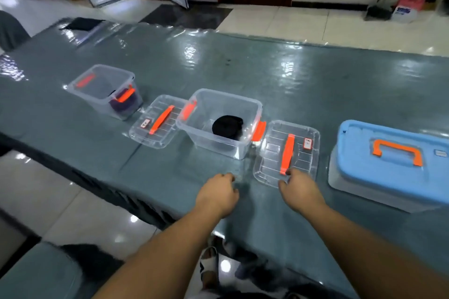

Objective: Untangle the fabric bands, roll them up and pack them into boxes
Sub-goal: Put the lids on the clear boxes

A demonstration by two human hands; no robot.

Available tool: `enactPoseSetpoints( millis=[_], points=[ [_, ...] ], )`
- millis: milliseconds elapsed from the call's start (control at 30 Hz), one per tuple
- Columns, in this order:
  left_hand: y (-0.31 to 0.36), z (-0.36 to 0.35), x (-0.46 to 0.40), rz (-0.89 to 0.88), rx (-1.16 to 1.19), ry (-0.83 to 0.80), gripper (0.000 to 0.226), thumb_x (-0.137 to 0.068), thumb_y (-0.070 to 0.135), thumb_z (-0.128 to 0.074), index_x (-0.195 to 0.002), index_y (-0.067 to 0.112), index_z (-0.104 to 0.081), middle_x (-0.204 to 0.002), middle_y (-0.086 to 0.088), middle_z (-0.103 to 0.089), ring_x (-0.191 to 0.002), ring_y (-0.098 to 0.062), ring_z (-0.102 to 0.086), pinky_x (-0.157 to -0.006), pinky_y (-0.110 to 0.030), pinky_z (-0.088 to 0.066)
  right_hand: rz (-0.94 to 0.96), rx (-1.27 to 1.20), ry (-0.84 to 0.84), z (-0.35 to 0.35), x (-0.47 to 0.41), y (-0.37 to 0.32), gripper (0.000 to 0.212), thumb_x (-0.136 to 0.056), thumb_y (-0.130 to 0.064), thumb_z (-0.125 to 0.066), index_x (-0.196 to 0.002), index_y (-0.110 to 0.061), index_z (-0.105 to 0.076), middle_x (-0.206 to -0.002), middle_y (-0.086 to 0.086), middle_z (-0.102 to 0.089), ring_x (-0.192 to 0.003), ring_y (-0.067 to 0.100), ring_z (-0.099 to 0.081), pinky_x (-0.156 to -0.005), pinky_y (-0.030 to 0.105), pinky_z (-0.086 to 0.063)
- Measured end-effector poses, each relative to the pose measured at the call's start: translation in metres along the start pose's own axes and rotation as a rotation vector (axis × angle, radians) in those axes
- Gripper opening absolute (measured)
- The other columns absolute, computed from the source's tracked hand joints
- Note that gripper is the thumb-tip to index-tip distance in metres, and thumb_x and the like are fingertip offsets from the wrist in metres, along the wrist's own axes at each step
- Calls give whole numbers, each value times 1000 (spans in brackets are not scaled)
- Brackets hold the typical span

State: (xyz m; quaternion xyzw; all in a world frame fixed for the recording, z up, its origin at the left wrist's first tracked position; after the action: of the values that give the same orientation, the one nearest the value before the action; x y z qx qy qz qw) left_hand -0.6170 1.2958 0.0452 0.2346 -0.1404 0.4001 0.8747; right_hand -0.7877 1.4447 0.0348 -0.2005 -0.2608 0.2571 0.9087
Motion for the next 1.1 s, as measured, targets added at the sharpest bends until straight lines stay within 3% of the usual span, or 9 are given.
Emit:
enactPoseSetpoints(
  millis=[200,367,633,867,1100],
  points=[
    [-55,27,-55,-119,-62,-72,38,-100,34,-51,-135,19,-58,-138,-9,-57,-125,-33,-57,-105,-44,-49,-155,-2,68,-31,-24,-48,32,-97,-26,-57,-121,-6,-62,-123,18,-68,-114,40,-63,-99,45,-51],
    [-84,35,-92,-194,-137,-151,44,-99,31,-53,-141,19,-54,-142,-11,-54,-129,-33,-55,-108,-41,-46,-273,-19,106,-46,-33,-62,33,-97,-27,-57,-124,-7,-60,-125,15,-67,-114,38,-64,-99,48,-52],
    [-65,16,-132,-304,-217,-230,39,-100,32,-49,-136,19,-56,-138,-12,-57,-124,-37,-57,-105,-41,-48,-434,-85,171,-49,-57,-40,26,-91,-22,-55,-111,-6,-61,-112,17,-67,-105,40,-63,-89,44,-55],
    [-47,-14,-143,-313,-232,-296,36,-98,34,-49,-129,19,-56,-135,-10,-57,-125,-35,-54,-105,-43,-49,-490,-53,212,-47,-103,-8,33,-96,-23,-58,-119,0,-60,-121,24,-63,-112,45,-61,-95,48,-50],
    [-35,-23,-150,-335,-267,-282,29,-100,36,-48,-122,21,-59,-126,-7,-59,-116,-32,-58,-93,-39,-49,-441,34,254,-43,-146,2,44,-95,-25,-65,-124,7,-55,-125,29,-57,-117,46,-56,-102,48,-46]
  ],
)
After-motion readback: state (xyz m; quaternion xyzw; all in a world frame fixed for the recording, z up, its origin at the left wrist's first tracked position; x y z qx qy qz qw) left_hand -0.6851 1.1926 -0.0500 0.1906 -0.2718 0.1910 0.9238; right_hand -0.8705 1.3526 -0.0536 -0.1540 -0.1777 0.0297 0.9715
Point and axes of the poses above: each hand's wrist, its own x-axis away from the middle knuckle, its own z-axis out of the back of the hand, y = z × x, the point moved 5 cm from there along -x, towards the middle knuckle
